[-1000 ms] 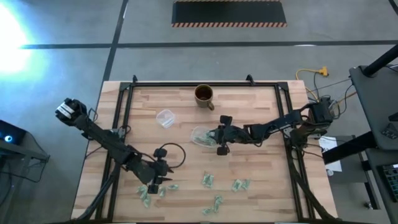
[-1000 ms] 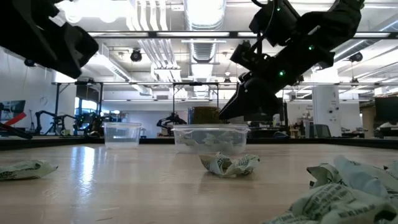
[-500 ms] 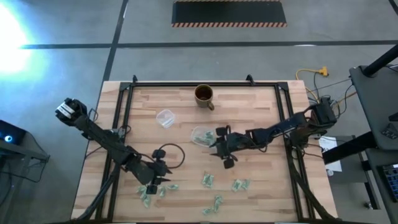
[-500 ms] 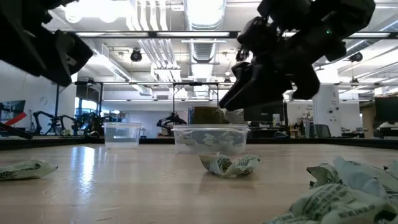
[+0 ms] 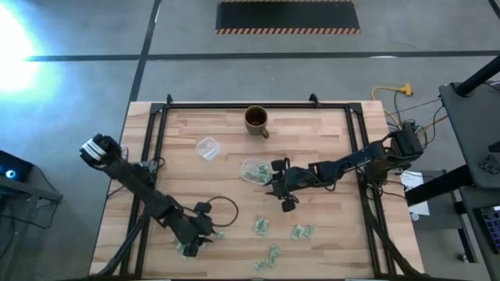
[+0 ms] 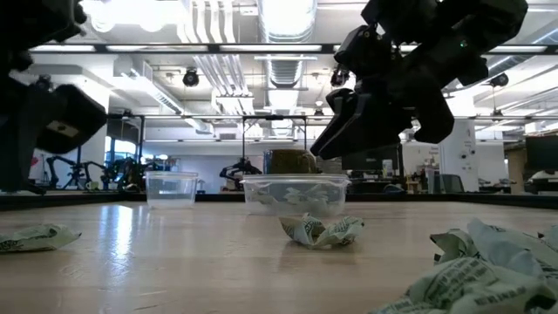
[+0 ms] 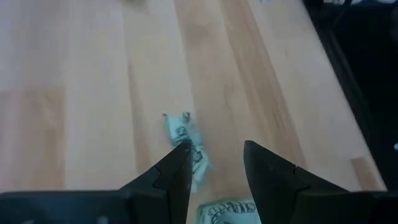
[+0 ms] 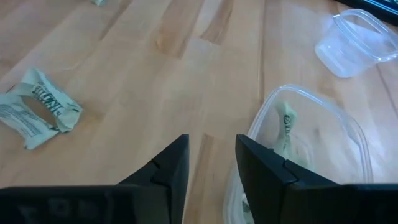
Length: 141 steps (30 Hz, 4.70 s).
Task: Pick and place Stevia / Truvia into bins
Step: Put the green stevia packet into the transparent container
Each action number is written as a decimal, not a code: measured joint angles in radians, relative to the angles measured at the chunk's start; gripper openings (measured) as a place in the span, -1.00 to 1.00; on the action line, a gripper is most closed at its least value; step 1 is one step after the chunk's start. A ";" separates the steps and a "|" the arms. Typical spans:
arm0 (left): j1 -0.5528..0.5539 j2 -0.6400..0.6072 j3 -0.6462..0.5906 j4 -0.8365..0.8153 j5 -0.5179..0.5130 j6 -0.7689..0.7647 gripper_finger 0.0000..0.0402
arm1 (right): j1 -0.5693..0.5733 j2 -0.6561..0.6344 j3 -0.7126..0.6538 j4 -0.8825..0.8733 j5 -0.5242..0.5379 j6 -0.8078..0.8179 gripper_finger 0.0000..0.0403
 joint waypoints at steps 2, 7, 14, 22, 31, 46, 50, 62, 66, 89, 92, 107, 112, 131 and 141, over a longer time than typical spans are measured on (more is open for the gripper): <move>-0.001 0.033 0.008 -0.006 -0.001 -0.002 -0.36 | 0.000 0.000 0.000 -0.004 0.000 -0.001 -0.42; -0.001 0.083 0.020 -0.005 -0.002 -0.003 -0.36 | 0.000 0.000 0.000 -0.008 0.000 0.000 -0.44; 0.000 0.093 0.017 -0.032 -0.069 -0.003 -0.55 | 0.000 0.000 0.000 -0.008 0.000 0.001 -0.46; 0.004 0.090 0.016 -0.045 -0.111 0.053 -0.96 | 0.000 -0.013 0.000 -0.020 -0.001 0.003 -0.49; 0.099 0.002 0.023 -0.024 -0.308 0.305 -0.99 | 0.000 -0.068 0.000 -0.074 -0.002 0.023 -0.56; 0.560 -0.047 0.026 0.125 -0.268 0.630 -1.00 | 0.007 -0.183 0.000 -0.239 -0.003 0.138 -0.66; 0.654 -0.047 0.027 0.186 -0.132 0.636 -1.00 | 0.007 -0.197 0.000 -0.282 -0.003 0.180 -0.66; 0.705 -0.046 0.039 0.249 -0.063 0.685 -1.00 | 0.007 -0.199 -0.003 -0.329 -0.002 0.213 -0.65; 0.706 -0.041 0.039 0.260 -0.063 0.686 -1.00 | 0.007 -0.199 -0.003 -0.328 -0.002 0.213 -0.67; 0.707 0.105 0.106 0.273 -0.068 0.731 -0.86 | 0.007 -0.198 -0.004 -0.346 -0.002 0.213 -0.71; 0.707 0.105 0.105 0.272 -0.067 0.731 -0.66 | 0.007 -0.198 -0.004 -0.347 -0.002 0.213 -0.71; 0.570 -0.090 0.105 -0.094 -0.064 0.666 -0.24 | 0.007 -0.198 -0.004 -0.349 -0.002 0.201 -0.71; 0.431 -0.183 0.103 -0.305 -0.063 0.496 -0.24 | 0.007 -0.198 -0.004 -0.345 -0.002 0.178 -0.71; 0.030 -0.153 0.104 -0.419 -0.002 -0.031 -0.24 | 0.007 -0.198 -0.004 -0.319 -0.002 0.160 -0.72; 0.005 -0.037 0.105 -0.389 0.078 -0.057 -0.27 | 0.007 -0.198 -0.004 -0.312 -0.002 0.165 -0.71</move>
